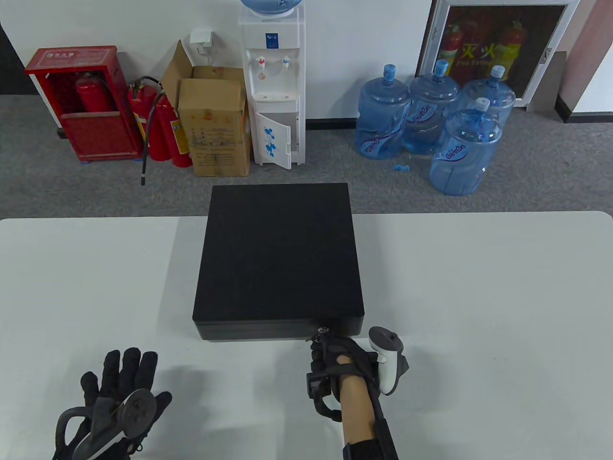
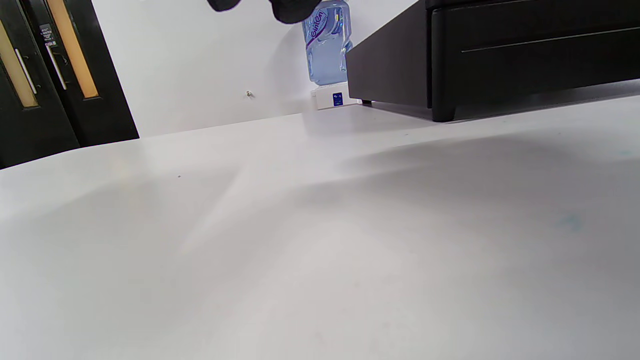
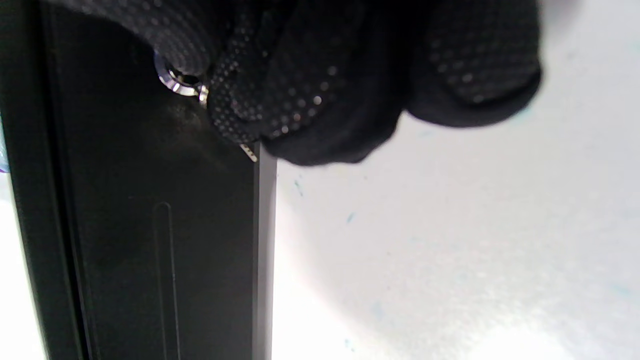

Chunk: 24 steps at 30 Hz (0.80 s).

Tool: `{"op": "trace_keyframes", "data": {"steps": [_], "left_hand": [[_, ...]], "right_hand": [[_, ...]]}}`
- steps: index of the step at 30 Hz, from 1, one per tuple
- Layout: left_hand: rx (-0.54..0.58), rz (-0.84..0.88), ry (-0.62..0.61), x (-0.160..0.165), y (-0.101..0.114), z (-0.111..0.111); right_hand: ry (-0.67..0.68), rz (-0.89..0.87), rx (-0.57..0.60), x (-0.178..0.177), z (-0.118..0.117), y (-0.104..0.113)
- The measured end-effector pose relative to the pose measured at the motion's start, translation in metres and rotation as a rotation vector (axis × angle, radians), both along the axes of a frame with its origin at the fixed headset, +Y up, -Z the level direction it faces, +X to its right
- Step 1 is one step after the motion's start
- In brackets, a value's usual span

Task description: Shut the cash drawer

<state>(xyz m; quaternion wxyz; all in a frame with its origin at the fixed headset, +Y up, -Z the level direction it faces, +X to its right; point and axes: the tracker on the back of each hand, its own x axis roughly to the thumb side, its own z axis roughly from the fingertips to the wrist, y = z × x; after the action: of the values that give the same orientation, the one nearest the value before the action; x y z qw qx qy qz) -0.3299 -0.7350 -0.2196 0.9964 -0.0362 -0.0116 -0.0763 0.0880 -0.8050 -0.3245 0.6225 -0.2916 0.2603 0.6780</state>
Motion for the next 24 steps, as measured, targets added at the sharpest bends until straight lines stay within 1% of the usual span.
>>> {"op": "trace_keyframes", "data": {"steps": [6, 11, 14, 20, 22, 23, 24], "left_hand": [[0.001, -0.001, 0.008, -0.001, 0.000, 0.000], [-0.002, 0.002, 0.010, -0.001, 0.000, 0.000], [0.003, -0.011, -0.001, 0.001, 0.001, -0.001], [0.001, -0.005, -0.008, 0.002, 0.000, -0.001], [-0.002, -0.006, -0.007, 0.002, 0.001, -0.001], [-0.001, -0.005, -0.008, 0.002, 0.001, -0.001], [0.000, -0.003, -0.010, 0.003, 0.001, -0.001]], "right_hand": [[0.005, 0.024, -0.016, -0.001, 0.004, 0.002], [0.017, 0.009, -0.030, -0.003, 0.010, 0.004], [0.059, 0.012, -0.049, -0.008, 0.015, 0.005], [0.065, 0.061, 0.013, -0.018, 0.032, 0.029], [0.073, 0.113, 0.060, -0.016, 0.039, 0.042], [0.067, 0.132, 0.064, -0.015, 0.042, 0.045], [0.058, 0.169, 0.101, -0.014, 0.046, 0.052]]}}
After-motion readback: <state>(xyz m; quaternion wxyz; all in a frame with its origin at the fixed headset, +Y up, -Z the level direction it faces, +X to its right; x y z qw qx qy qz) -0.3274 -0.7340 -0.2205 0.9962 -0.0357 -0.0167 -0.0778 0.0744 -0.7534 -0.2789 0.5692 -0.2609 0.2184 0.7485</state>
